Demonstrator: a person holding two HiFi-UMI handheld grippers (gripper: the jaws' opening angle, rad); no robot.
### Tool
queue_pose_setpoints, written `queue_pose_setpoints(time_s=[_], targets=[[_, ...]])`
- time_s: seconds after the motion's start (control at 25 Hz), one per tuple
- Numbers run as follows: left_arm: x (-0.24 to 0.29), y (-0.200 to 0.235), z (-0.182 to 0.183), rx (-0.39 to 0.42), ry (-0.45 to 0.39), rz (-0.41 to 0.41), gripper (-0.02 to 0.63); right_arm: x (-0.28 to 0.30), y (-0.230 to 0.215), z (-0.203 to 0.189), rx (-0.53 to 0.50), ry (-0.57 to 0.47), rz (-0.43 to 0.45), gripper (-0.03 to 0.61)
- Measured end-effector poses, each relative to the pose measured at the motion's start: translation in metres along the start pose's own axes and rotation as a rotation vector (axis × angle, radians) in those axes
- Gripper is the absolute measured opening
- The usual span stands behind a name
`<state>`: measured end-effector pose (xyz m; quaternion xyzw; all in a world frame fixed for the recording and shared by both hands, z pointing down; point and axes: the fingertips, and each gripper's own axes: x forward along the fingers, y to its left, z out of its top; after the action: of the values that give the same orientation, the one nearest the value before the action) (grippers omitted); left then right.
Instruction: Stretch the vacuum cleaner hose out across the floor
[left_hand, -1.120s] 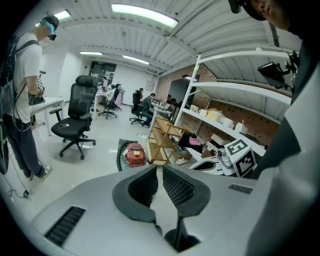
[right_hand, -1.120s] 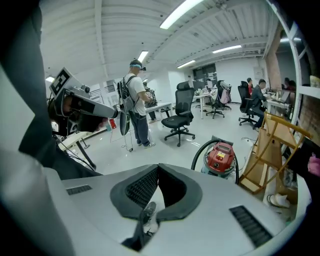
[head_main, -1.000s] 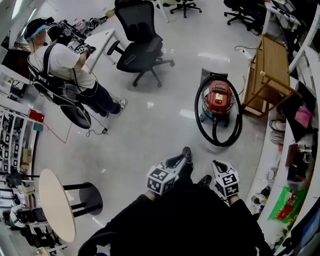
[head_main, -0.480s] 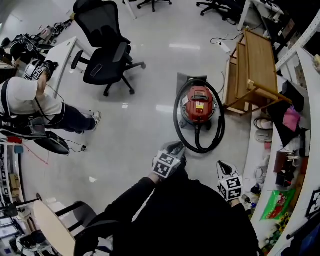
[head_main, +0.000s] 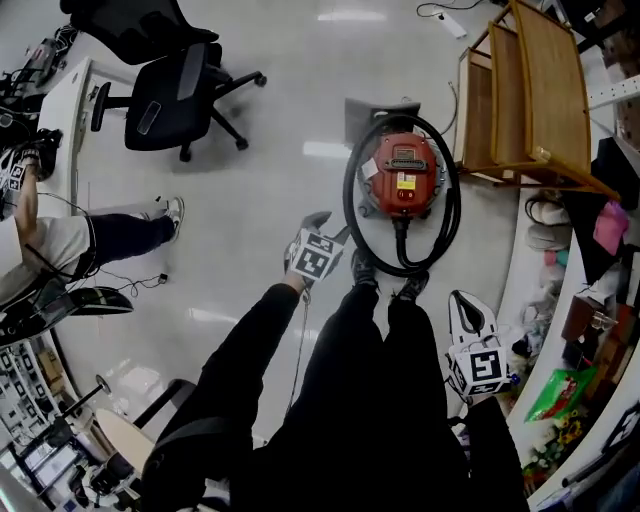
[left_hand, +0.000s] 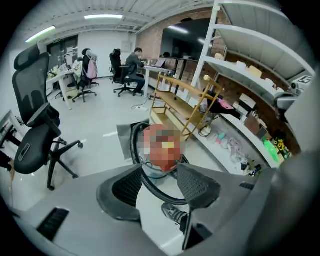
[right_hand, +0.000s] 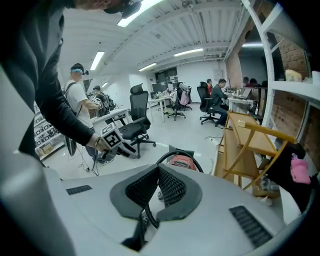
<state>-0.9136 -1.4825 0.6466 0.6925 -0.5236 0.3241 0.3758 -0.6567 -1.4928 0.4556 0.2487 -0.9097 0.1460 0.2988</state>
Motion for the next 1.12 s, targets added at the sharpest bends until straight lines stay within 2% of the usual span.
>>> queue_pose_setpoints(time_s=[0.16,0.28,0.36,0.56,0.68,0.8,1.0,1.12], targets=[[0.061,0.038,-0.001,-0.053,0.046,0.039,0.213,0.054,-0.005,-0.022,-0.001,-0.002,0.113,0.013],[0.093,0.050,-0.019,-0.118,0.095,0.043,0.213,0.081,-0.001,-0.043,0.034,0.002,0.159,0.014],[0.116,0.061,-0.030,-0.144,0.129,0.051,0.215,0.097,-0.006,-0.056,0.090,-0.009,0.151,0.014],[0.187,0.089,-0.032,-0.201,0.130,0.072,0.218,0.133,-0.021,-0.095,0.211,-0.025,0.126,0.014],[0.222,0.096,-0.040,-0.217,0.140,0.075,0.242,0.144,-0.010,-0.118,0.240,-0.013,0.171,0.013],[0.248,0.106,-0.053,-0.219,0.157,0.112,0.267,0.151,-0.003,-0.142,0.282,0.017,0.182,0.013],[0.278,0.129,-0.071,-0.243,0.193,0.164,0.272,0.159,0.003,-0.171,0.343,0.050,0.190,0.013],[0.291,0.127,-0.078,-0.222,0.219,0.150,0.270,0.158,0.005,-0.179,0.356,0.054,0.196,0.014]])
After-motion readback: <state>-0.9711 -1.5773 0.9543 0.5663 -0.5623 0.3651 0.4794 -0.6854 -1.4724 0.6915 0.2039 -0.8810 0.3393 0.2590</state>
